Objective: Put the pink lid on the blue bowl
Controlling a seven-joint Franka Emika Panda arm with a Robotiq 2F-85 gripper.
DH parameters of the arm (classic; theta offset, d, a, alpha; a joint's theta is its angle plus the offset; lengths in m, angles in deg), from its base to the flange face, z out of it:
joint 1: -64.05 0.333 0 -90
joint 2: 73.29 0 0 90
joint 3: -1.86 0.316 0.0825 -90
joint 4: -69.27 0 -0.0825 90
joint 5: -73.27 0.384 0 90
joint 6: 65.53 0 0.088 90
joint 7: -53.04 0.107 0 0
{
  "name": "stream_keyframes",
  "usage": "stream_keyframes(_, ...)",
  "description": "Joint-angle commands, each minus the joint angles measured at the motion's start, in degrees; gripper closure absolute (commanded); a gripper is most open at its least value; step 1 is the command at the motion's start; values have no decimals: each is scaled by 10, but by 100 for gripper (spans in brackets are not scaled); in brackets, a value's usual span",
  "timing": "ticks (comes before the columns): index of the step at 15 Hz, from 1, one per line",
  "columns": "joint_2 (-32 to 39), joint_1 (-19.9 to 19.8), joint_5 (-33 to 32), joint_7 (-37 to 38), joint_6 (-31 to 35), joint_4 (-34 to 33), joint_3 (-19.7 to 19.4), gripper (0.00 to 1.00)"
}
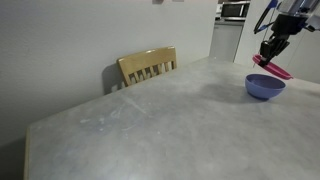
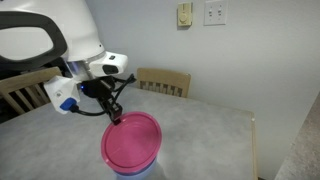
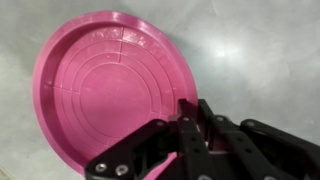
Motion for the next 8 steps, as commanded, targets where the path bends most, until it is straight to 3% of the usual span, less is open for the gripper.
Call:
stream_keyframes(1,46,-12,-43,0,-71,-61,3,97)
stream_keyframes(5,78,-8,-96,22,-103,-95,6,97)
stream_keyframes(8,101,-6,-100,18,-102,-107,13,97)
